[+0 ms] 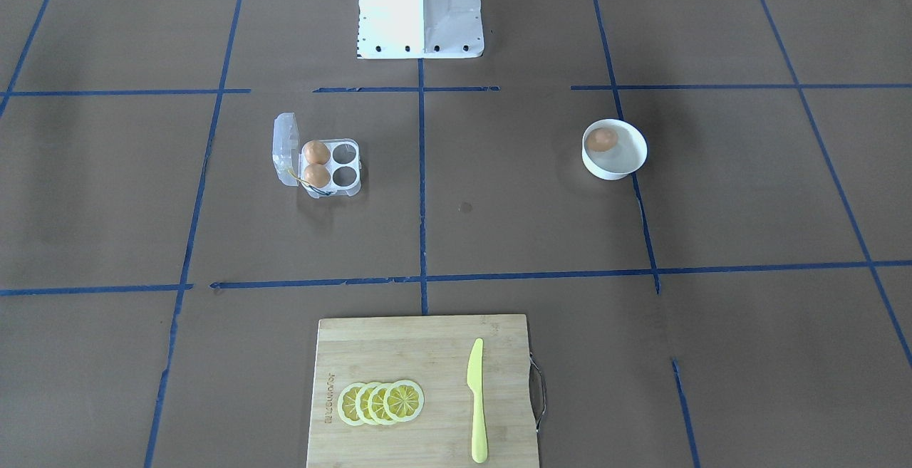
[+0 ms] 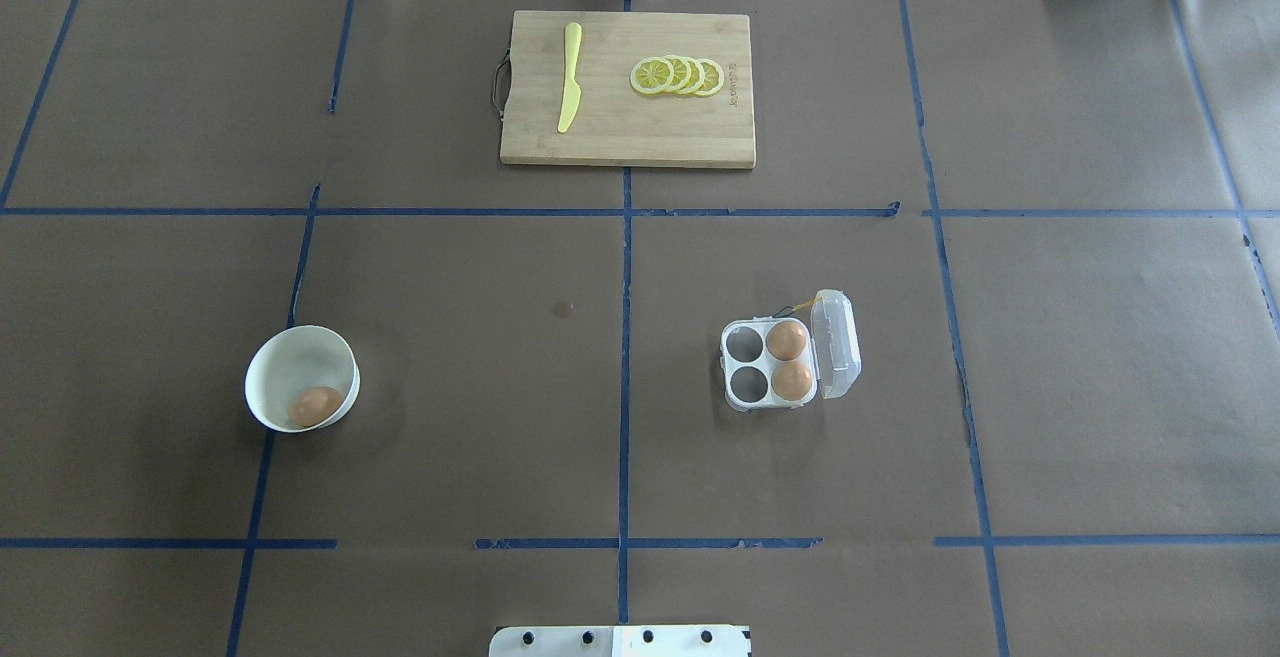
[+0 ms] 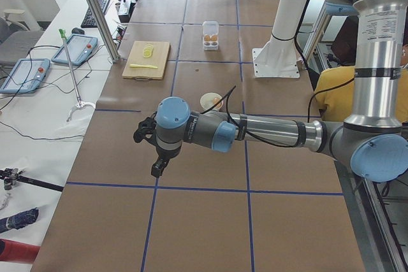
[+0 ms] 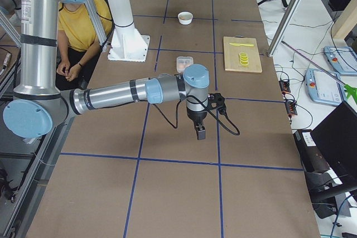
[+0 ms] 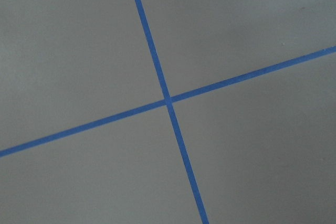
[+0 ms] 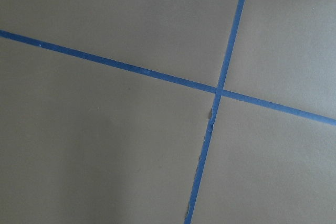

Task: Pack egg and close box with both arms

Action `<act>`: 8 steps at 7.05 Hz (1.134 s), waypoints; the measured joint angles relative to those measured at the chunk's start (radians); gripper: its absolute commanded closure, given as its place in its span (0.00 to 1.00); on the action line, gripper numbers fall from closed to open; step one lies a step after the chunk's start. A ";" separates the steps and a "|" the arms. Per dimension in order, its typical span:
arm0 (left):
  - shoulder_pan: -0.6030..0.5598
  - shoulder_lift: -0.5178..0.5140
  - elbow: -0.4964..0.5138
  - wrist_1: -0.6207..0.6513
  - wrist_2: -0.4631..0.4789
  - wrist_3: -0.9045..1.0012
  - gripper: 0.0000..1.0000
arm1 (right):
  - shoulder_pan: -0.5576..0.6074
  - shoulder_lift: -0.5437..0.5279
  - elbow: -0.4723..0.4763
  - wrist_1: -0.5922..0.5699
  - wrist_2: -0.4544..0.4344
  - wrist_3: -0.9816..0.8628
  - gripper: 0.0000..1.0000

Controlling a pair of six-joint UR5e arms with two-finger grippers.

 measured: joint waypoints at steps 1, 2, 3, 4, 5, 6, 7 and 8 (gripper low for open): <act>0.000 -0.003 0.012 -0.112 0.002 -0.002 0.00 | 0.000 0.006 -0.001 0.000 0.003 0.000 0.00; 0.001 -0.005 0.025 -0.237 0.003 -0.006 0.00 | -0.001 0.009 0.000 0.000 0.009 0.000 0.00; 0.001 -0.004 0.040 -0.344 0.001 -0.018 0.00 | 0.000 0.013 0.003 0.001 0.016 0.000 0.00; 0.001 -0.005 0.044 -0.423 0.001 -0.037 0.00 | -0.001 0.016 0.002 0.001 0.029 -0.001 0.00; 0.005 -0.005 0.044 -0.495 -0.001 -0.065 0.00 | -0.001 0.018 0.001 0.001 0.047 -0.001 0.00; 0.035 -0.004 0.043 -0.564 -0.006 -0.095 0.00 | 0.000 0.021 0.001 0.001 0.059 -0.001 0.00; 0.092 -0.005 0.039 -0.598 -0.006 -0.116 0.00 | 0.000 0.022 0.001 0.001 0.064 -0.001 0.00; 0.161 -0.010 0.023 -0.609 -0.008 -0.132 0.00 | 0.000 0.022 0.001 0.001 0.066 -0.001 0.00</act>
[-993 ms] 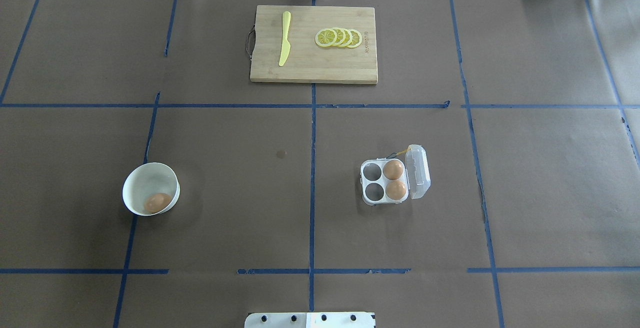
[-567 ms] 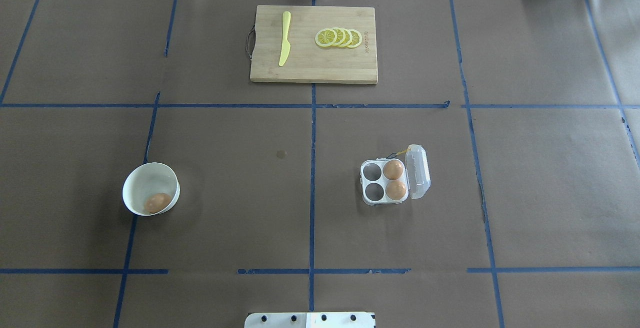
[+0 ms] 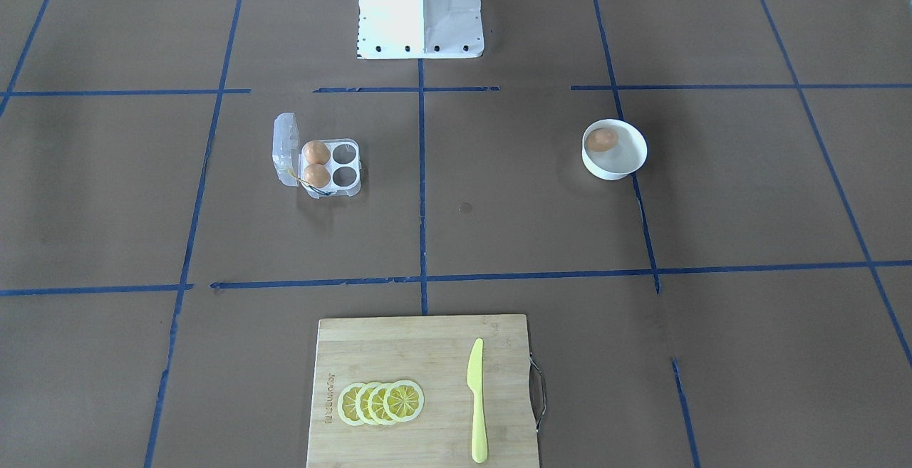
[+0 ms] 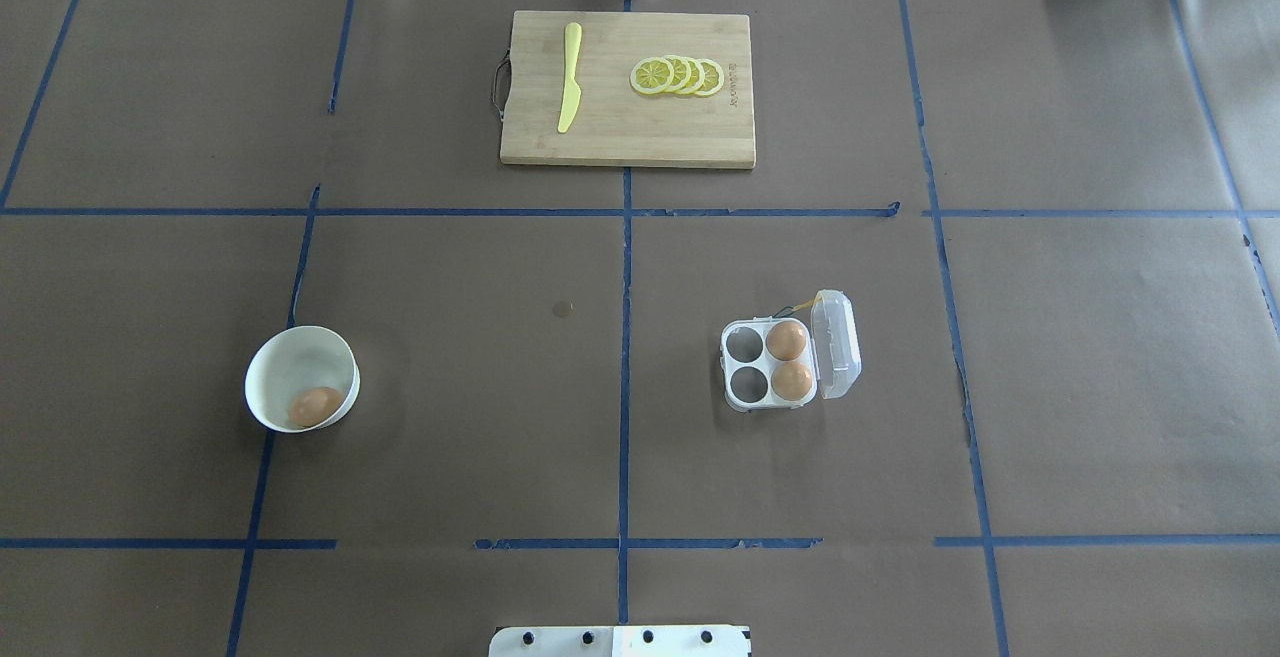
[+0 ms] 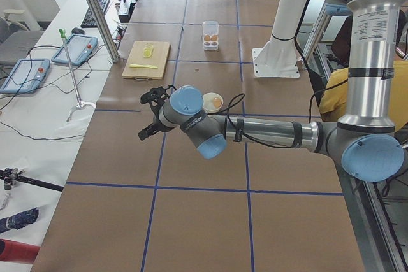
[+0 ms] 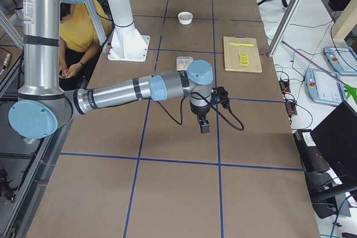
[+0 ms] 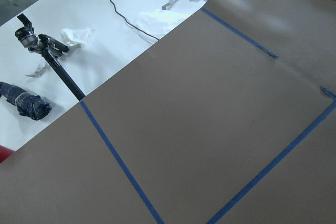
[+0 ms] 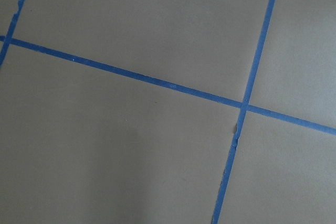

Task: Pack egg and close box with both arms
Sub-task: 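Move the left gripper over the white bowl and lower toward the egg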

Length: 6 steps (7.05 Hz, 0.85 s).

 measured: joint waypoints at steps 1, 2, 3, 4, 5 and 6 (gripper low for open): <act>0.082 -0.005 -0.032 -0.003 -0.003 -0.039 0.00 | 0.000 0.000 0.001 0.000 0.001 0.000 0.00; 0.172 -0.004 -0.071 -0.007 -0.001 -0.114 0.00 | 0.000 -0.001 0.001 0.003 0.001 0.000 0.00; 0.268 -0.005 -0.110 -0.008 0.019 -0.196 0.00 | 0.000 -0.003 -0.002 0.012 0.001 0.002 0.00; 0.371 -0.010 -0.141 -0.008 0.068 -0.258 0.13 | 0.000 -0.004 -0.004 0.020 0.001 0.004 0.00; 0.470 -0.016 -0.167 -0.008 0.123 -0.296 0.15 | 0.000 -0.005 -0.006 0.024 0.001 0.005 0.00; 0.547 -0.019 -0.180 -0.008 0.155 -0.311 0.15 | 0.000 -0.005 -0.008 0.025 0.001 0.005 0.00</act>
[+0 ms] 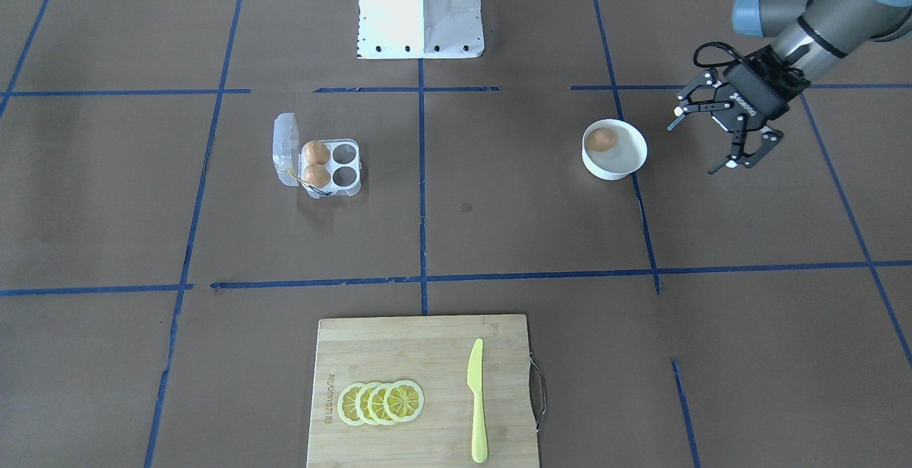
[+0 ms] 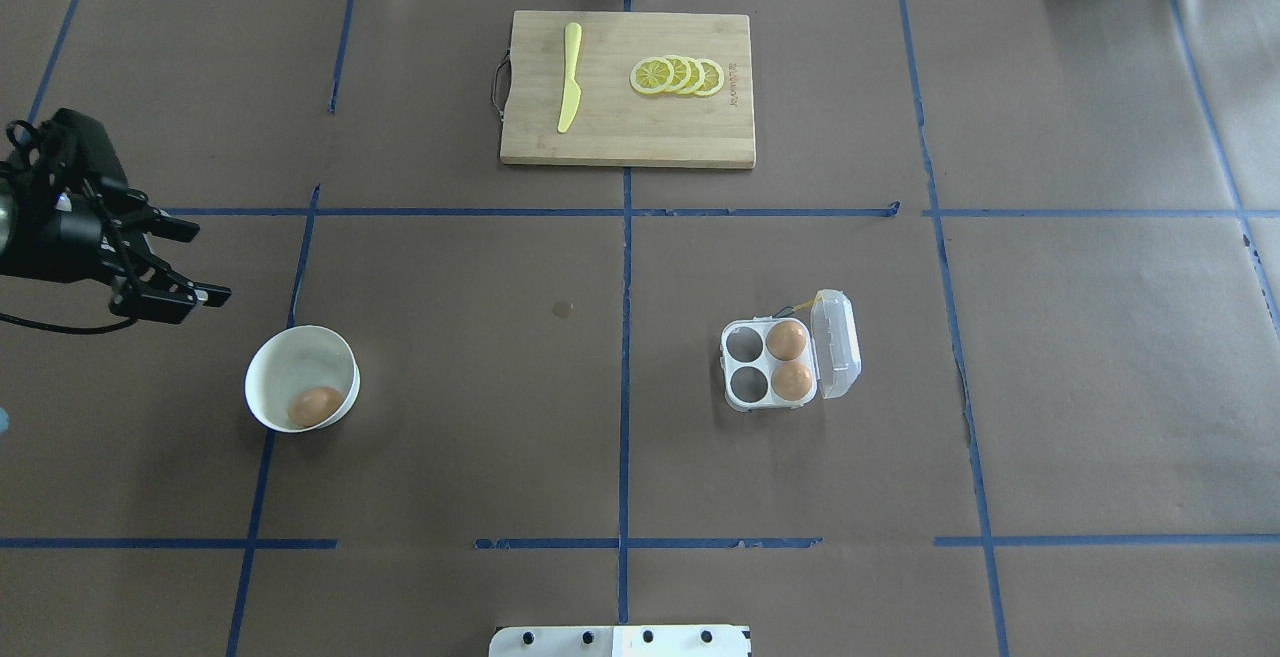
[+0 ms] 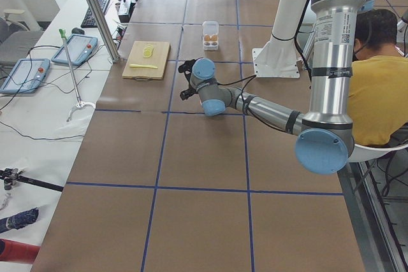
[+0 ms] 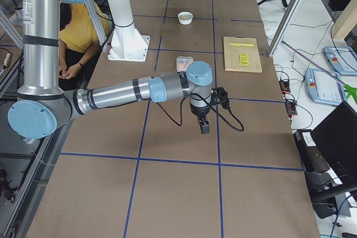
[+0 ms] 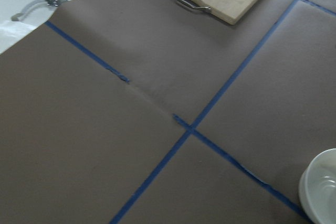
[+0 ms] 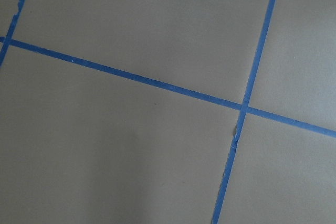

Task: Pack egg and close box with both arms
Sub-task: 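Move the left gripper over the white bowl and lower toward the egg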

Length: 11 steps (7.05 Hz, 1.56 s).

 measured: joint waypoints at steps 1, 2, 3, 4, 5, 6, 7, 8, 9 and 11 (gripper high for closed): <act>0.061 -0.001 -0.002 0.000 0.034 -0.005 0.14 | 0.000 0.000 -0.002 0.000 0.000 -0.001 0.00; 0.108 -0.002 0.005 -0.001 0.071 -0.007 0.20 | 0.000 -0.001 -0.004 0.001 0.000 -0.001 0.00; 0.138 -0.007 0.024 -0.004 0.093 -0.006 0.25 | 0.000 -0.001 -0.005 0.001 0.000 -0.001 0.00; 0.153 -0.015 0.041 -0.007 0.102 -0.005 0.26 | 0.000 -0.001 -0.006 0.001 0.000 -0.001 0.00; 0.164 -0.019 0.051 -0.009 0.105 -0.004 0.26 | 0.000 -0.002 -0.009 0.001 0.000 -0.001 0.00; 0.179 -0.021 0.058 -0.009 0.106 -0.005 0.26 | 0.000 -0.002 -0.011 0.001 0.000 -0.001 0.00; 0.195 -0.022 0.063 -0.010 0.106 -0.006 0.26 | 0.000 -0.002 -0.012 0.001 0.000 -0.001 0.00; 0.205 -0.028 0.070 -0.010 0.106 -0.008 0.26 | 0.000 -0.002 -0.013 0.001 0.000 -0.001 0.00; 0.209 -0.042 0.087 -0.010 0.106 -0.008 0.28 | 0.000 -0.002 -0.013 0.001 0.000 -0.001 0.00; 0.212 -0.061 0.111 -0.010 0.105 -0.008 0.28 | 0.000 -0.003 -0.014 0.001 0.000 -0.001 0.00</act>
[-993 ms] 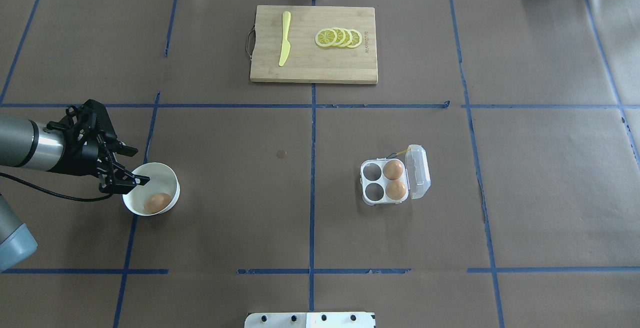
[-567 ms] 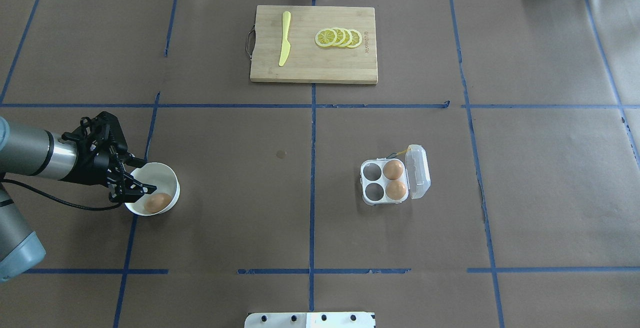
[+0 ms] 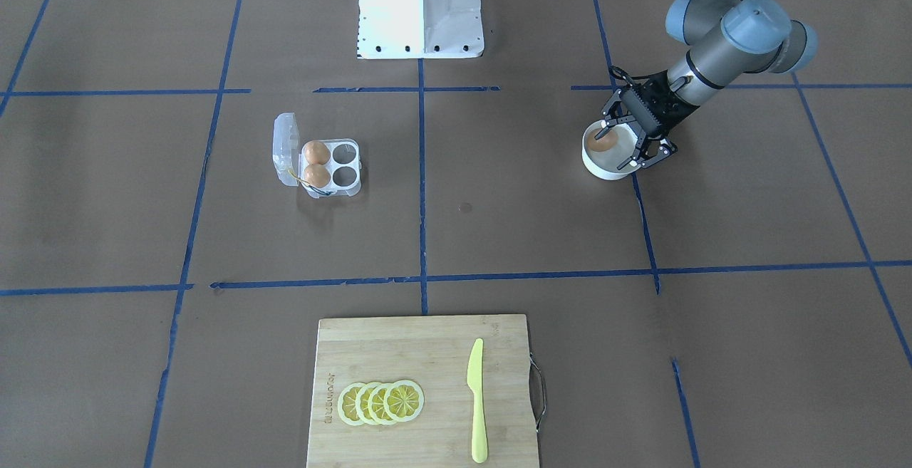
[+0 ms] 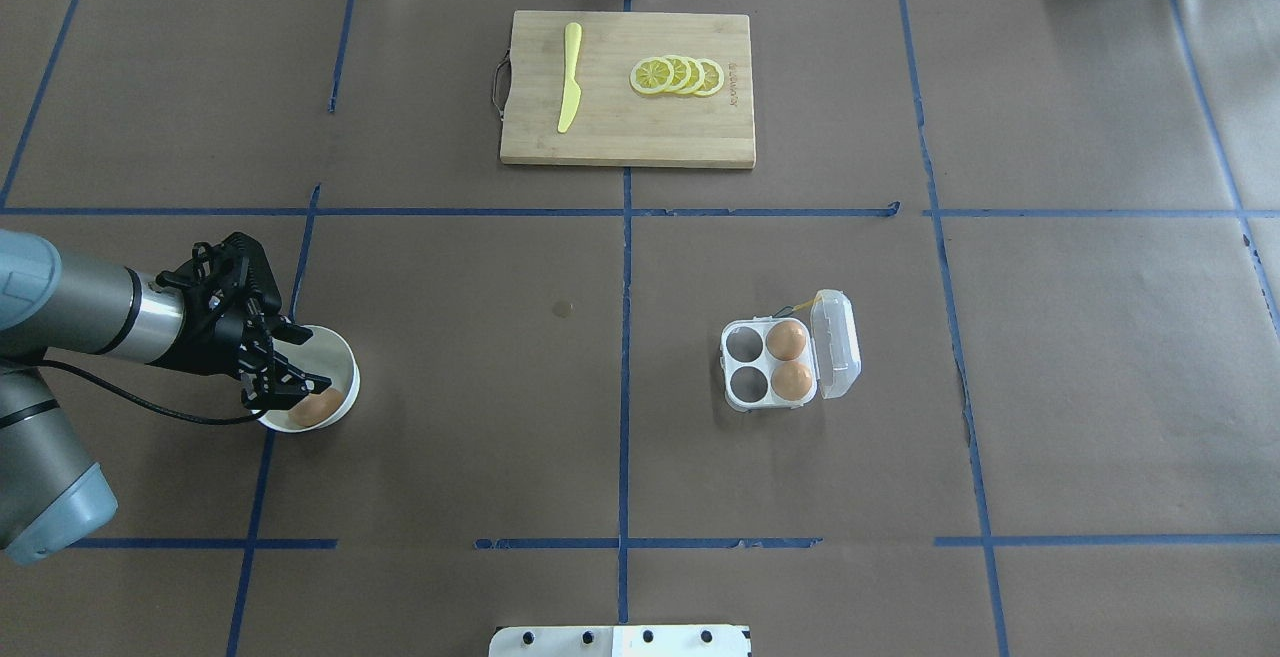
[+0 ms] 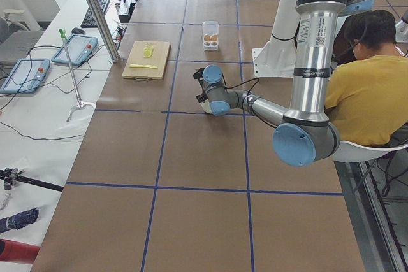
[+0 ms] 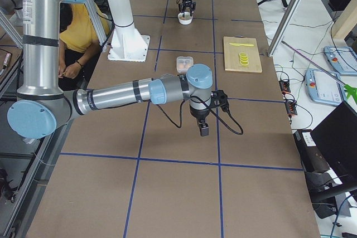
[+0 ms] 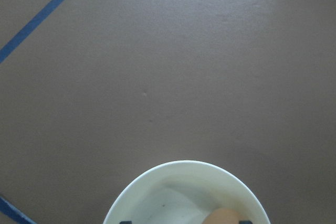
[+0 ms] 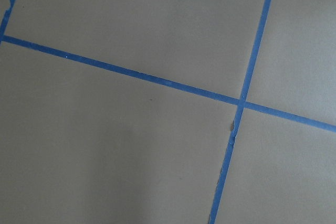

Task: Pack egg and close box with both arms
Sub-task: 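Move the left gripper over the white bowl and lower toward the egg, then close the left gripper on the brown egg inside the bowl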

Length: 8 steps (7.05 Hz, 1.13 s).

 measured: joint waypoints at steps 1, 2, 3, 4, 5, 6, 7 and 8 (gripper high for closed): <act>0.000 -0.001 0.003 0.000 -0.001 0.001 0.27 | 0.000 0.000 0.000 0.000 0.000 0.000 0.00; 0.000 -0.001 0.001 0.000 -0.006 0.002 0.24 | 0.000 0.000 0.000 0.000 0.000 0.000 0.00; 0.000 0.000 -0.002 0.001 -0.010 0.002 0.25 | 0.000 -0.001 0.000 0.000 0.000 0.000 0.00; 0.000 0.002 -0.003 0.001 -0.012 0.003 0.27 | 0.000 -0.001 0.000 0.000 0.000 0.000 0.00; 0.000 0.006 -0.003 0.001 -0.013 0.004 0.28 | 0.000 -0.001 -0.001 0.000 -0.001 0.000 0.00; 0.001 0.008 -0.001 0.002 -0.013 0.006 0.28 | 0.000 -0.001 -0.001 0.000 -0.001 0.000 0.00; 0.002 0.009 -0.001 0.002 -0.014 0.007 0.28 | 0.000 -0.001 -0.001 0.000 -0.001 0.000 0.00; 0.002 0.012 -0.002 0.001 -0.014 0.008 0.28 | 0.000 -0.001 -0.001 0.000 -0.001 0.000 0.00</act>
